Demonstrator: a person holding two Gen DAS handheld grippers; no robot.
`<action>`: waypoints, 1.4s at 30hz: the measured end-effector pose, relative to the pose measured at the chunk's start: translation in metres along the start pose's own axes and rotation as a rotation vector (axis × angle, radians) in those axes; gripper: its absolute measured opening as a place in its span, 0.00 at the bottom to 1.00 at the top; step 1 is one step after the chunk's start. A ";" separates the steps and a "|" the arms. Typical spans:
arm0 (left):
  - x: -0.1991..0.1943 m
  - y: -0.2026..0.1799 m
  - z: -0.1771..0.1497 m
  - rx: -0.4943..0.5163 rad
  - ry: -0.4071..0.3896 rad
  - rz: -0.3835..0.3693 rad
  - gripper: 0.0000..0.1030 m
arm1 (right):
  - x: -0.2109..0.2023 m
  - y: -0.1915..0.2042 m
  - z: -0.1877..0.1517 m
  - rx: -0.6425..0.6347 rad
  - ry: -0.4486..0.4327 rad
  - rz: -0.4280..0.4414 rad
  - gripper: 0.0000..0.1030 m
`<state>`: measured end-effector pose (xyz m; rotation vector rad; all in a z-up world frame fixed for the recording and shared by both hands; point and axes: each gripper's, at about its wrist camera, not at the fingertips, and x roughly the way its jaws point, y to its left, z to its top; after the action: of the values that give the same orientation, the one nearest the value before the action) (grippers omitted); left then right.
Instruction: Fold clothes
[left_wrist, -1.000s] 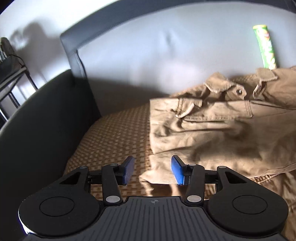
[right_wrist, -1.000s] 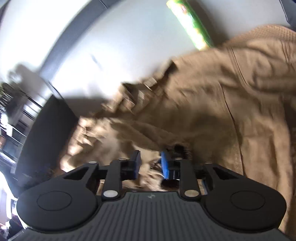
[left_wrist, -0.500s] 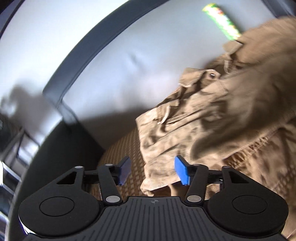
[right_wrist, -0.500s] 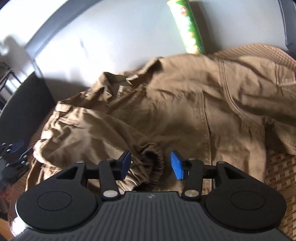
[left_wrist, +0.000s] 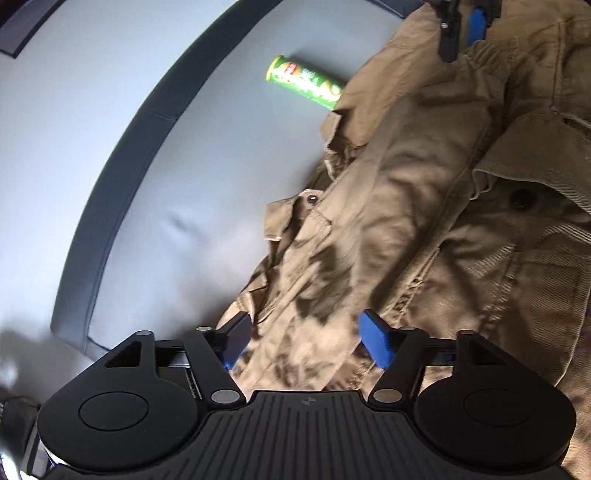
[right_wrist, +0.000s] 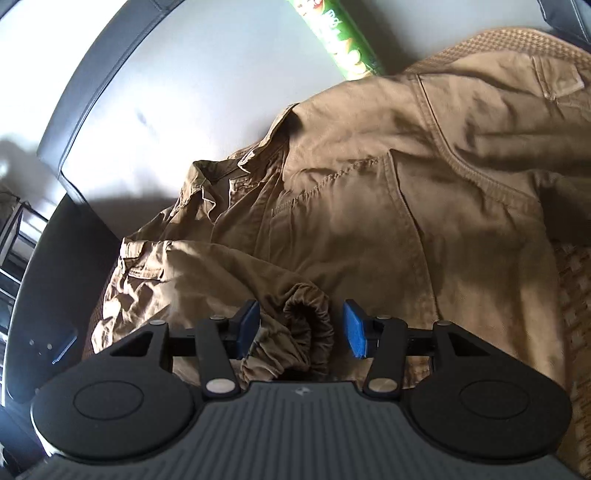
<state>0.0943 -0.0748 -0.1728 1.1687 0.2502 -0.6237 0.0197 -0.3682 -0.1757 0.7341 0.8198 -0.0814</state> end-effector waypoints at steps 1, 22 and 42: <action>0.004 -0.005 0.002 0.015 0.007 -0.003 0.77 | 0.000 -0.001 0.000 0.008 0.002 0.003 0.54; 0.034 0.029 0.033 -0.274 0.108 0.006 0.04 | -0.045 0.094 0.079 -0.280 -0.055 0.068 0.16; 0.035 0.032 0.034 -0.472 0.098 -0.164 0.45 | 0.025 0.027 0.094 -0.171 -0.044 -0.010 0.06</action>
<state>0.1361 -0.1089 -0.1523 0.7275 0.5495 -0.6089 0.1058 -0.4015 -0.1356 0.5647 0.7782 -0.0358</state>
